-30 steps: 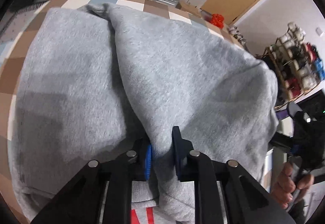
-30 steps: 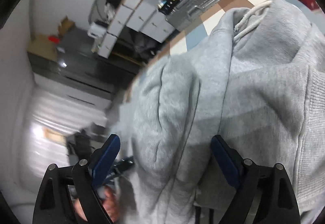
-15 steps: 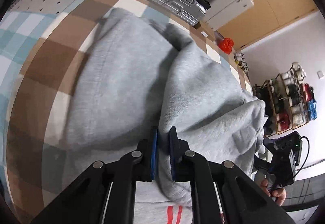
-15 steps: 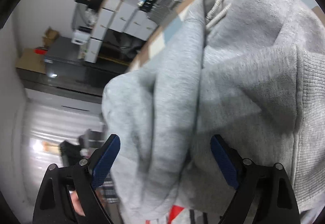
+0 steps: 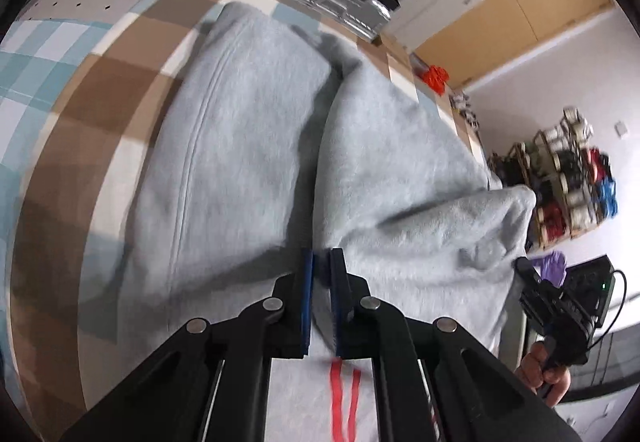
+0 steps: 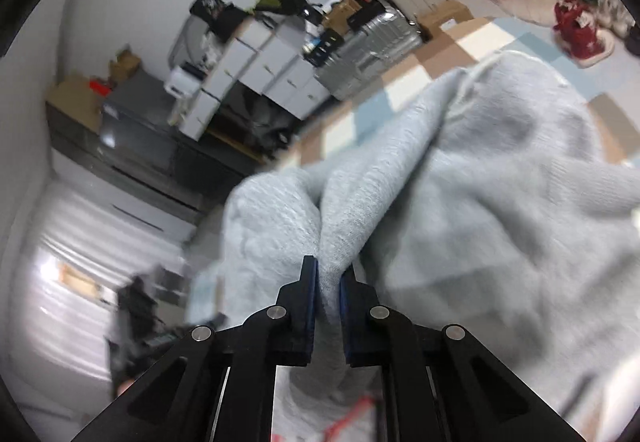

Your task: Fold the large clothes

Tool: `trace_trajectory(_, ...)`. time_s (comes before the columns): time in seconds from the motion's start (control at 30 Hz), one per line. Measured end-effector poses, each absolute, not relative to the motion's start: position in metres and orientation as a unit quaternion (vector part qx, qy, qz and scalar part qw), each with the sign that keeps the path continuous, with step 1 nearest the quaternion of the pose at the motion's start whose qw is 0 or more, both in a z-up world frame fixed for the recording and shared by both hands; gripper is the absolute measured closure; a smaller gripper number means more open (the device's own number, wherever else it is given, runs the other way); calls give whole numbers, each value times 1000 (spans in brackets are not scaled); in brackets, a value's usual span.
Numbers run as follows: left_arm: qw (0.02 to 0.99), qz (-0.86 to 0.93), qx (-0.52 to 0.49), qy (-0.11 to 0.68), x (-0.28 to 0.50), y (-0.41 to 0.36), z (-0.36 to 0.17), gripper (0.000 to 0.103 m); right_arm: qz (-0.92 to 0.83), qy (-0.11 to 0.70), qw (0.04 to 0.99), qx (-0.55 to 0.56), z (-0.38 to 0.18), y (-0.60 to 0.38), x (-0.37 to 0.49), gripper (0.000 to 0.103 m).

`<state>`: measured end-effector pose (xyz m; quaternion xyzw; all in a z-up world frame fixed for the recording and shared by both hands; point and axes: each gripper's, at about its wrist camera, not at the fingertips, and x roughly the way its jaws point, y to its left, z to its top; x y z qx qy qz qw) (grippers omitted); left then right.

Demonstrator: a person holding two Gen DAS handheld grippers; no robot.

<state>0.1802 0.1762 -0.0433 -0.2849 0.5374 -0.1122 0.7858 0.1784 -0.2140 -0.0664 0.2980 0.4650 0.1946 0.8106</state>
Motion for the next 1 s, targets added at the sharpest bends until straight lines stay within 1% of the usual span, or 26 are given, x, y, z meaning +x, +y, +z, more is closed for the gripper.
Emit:
trace_trajectory(0.1,781,-125,-278,545,164,170,-46,100,185,471,817,278,-72,-225,159,96)
trace_trajectory(0.2,772,-135,-273,558,156,166,-48,100,167,504,820,214,-83,-226,143,95)
trace_trajectory(0.27,779,-132,-258,556,157,162,-42,100,173,511,813,218,-85,-229,137,95)
trace_trajectory(0.37,785,-124,-269,544,166,160,-26,100,189,495,820,216,-61,-229,140,95)
trace_trajectory(0.43,781,-138,-277,543,169,151,-23,100,213,459,845,171,-34,-219,142,94)
trace_trajectory(0.47,781,-140,-269,546,169,146,-22,100,227,440,857,140,-20,-209,146,91)
trace_trajectory(0.5,785,-135,-251,550,168,140,-19,98,240,424,868,99,-7,-196,152,75)
trace_trajectory(0.53,789,-131,-237,551,165,135,-17,97,242,418,873,63,3,-184,158,57)
trace_trajectory(0.57,793,-129,-231,548,162,133,-16,96,238,408,881,36,11,-172,164,5)
trace_trajectory(0.6,798,-130,-225,544,155,131,-15,92,237,391,889,17,17,-165,166,1)
trace_trajectory(0.63,804,-121,-219,540,147,131,-12,89,238,378,895,-19,21,-151,173,1)
trace_trajectory(0.67,815,-102,-209,530,136,131,-10,76,232,377,895,-50,22,-139,180,1)
trace_trajectory(0.7,830,-89,-194,515,124,129,-6,54,230,379,893,-73,20,-130,186,1)
trace_trajectory(0.73,845,-80,-180,497,113,126,-2,44,229,389,887,-97,15,-120,195,1)
trace_trajectory(0.77,860,-71,-167,477,105,122,2,38,224,406,877,-123,6,-108,205,1)
trace_trajectory(0.87,889,-46,-131,437,93,117,9,38,206,444,849,-199,-25,-83,228,2)
trace_trajectory(0.93,902,-22,-123,412,89,117,12,35,205,466,829,-231,-42,-76,238,2)
trace_trajectory(0.97,908,-21,-119,401,87,118,12,29,211,481,817,-238,-50,-71,242,8)
trace_trajectory(1.0,913,-11,-109,393,87,117,10,27,214,486,812,-241,-52,-71,243,27)
